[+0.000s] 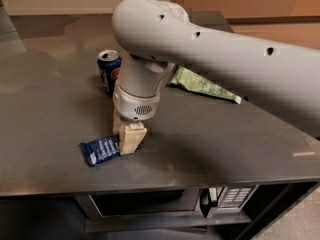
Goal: Pick rxbar blueberry
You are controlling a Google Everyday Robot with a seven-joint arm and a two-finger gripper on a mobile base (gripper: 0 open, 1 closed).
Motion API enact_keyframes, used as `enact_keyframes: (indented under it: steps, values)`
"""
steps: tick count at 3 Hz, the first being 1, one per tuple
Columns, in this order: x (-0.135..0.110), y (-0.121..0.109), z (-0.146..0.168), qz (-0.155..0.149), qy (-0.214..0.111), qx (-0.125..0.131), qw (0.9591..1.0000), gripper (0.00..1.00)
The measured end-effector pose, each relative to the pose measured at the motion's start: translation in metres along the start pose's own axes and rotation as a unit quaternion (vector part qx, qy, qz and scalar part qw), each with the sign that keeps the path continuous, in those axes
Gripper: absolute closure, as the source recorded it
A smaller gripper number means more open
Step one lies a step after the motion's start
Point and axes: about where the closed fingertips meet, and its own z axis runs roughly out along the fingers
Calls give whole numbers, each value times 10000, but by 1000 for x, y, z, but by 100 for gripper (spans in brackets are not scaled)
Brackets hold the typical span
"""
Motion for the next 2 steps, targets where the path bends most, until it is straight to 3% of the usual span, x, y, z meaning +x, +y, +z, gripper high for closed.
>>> enact_keyframes:
  steps: [1,2]
  values:
    - [0,2,-3,46,-35,1,10000,88]
    - [0,3,-14,124,-93,61,9999,100]
